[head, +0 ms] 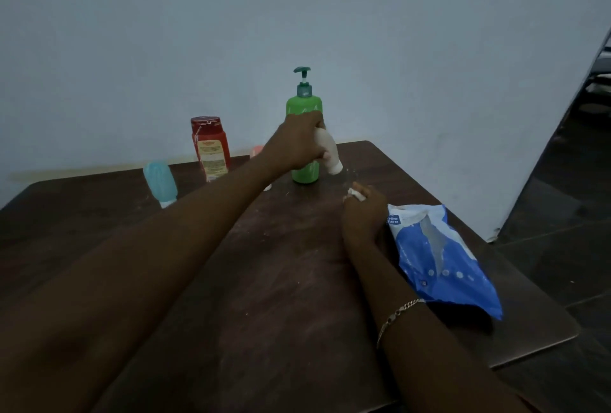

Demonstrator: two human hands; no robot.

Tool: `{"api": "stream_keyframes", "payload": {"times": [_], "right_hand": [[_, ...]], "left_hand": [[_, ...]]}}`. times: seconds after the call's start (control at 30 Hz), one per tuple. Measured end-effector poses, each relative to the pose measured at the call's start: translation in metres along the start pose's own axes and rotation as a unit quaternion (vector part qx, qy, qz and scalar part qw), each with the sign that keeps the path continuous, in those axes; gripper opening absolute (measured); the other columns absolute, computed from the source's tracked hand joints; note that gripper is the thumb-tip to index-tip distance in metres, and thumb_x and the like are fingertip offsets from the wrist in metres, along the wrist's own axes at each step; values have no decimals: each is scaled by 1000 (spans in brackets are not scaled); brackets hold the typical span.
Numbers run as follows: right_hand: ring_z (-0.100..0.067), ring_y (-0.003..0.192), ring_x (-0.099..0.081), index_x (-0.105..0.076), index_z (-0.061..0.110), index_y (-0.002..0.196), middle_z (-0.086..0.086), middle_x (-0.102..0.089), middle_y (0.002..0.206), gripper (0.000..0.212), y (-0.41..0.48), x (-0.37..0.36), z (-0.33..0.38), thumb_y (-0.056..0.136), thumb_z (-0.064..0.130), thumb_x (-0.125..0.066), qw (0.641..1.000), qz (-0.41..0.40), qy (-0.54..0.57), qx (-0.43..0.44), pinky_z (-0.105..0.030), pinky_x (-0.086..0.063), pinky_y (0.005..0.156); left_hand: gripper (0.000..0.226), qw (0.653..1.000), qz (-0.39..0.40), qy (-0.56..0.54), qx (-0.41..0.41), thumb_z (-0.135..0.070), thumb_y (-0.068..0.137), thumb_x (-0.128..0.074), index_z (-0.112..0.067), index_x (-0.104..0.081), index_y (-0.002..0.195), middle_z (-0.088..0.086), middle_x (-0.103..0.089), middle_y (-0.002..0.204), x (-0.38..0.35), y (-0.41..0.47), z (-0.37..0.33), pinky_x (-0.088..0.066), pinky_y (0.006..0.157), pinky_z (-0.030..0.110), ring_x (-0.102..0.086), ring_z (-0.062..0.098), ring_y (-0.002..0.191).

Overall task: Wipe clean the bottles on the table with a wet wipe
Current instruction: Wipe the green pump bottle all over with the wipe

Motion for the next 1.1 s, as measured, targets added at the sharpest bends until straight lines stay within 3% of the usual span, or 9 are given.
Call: {"api": "stream_keyframes", "payload": {"times": [0.13, 0.2, 0.3, 0.5, 0.63, 0.9, 1.1], "right_hand": [[-22, 106, -65, -69, 4, 115, -9, -70, 112, 30, -1, 5, 1, 87, 3, -57, 1000, -11, 2, -28, -20, -43, 88], [-24, 113, -61, -66, 2, 120, -12, -68, 118, 32, 1, 4, 2, 90, 6, -55, 1000, -16, -12, -23, -24, -42, 96], [-24, 125, -55, -61, 4, 128, -11, -63, 130, 35, 4, 2, 0, 95, 8, -52, 999, -21, -19, -21, -40, -41, 110], [-23, 114, -61, -65, 4, 125, -12, -67, 121, 34, 5, 3, 2, 92, 5, -57, 998, -35, -46, 10, -34, -48, 101], [-24, 109, -63, -66, 5, 123, -12, -68, 116, 34, 5, 0, 2, 91, 5, -56, 998, -26, -53, -3, -39, -50, 98], [-20, 109, -63, -65, 7, 124, -9, -67, 118, 32, 3, 2, 4, 93, 7, -58, 997, -18, -75, -11, -20, -43, 87], [-17, 110, -63, -64, 7, 126, -8, -66, 121, 34, 2, 3, 5, 92, 5, -60, 997, -12, -77, -16, -17, -43, 85]], "left_hand": [[40, 997, 33, 60, -47, -20, 79, -80, -8, -64, 113, 11, -66, 113, -36, 50, -18, -48, 76, 34, -62, 26, 101], [37, 992, 53, 99, -53, -18, 82, -75, -10, -64, 116, 13, -64, 119, -55, 74, -18, -46, 74, 33, -61, 28, 106], [34, 988, 76, 131, -35, -14, 86, -68, -12, -62, 120, 15, -59, 124, -79, 97, -14, -42, 72, 31, -61, 31, 107], [34, 985, 96, 145, -19, -9, 87, -65, -12, -62, 120, 16, -57, 126, -100, 114, -5, -41, 72, 33, -60, 32, 108], [30, 984, 99, 147, -15, -8, 87, -63, -13, -60, 116, 16, -57, 125, -107, 116, -1, -39, 72, 33, -59, 32, 107], [30, 984, 91, 153, -29, -8, 87, -61, -14, -60, 117, 15, -58, 123, -110, 115, -2, -38, 72, 33, -58, 32, 107], [36, 981, 88, 166, -39, -8, 87, -61, -14, -59, 123, 14, -60, 124, -110, 112, -1, -41, 75, 33, -59, 33, 112]]}}
Point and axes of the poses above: each hand's wrist, its own y-axis towards the middle knuckle, its own x-axis out of the back of the hand, z = x × y, the point moved 6 cm from there along y, towards the middle knuckle
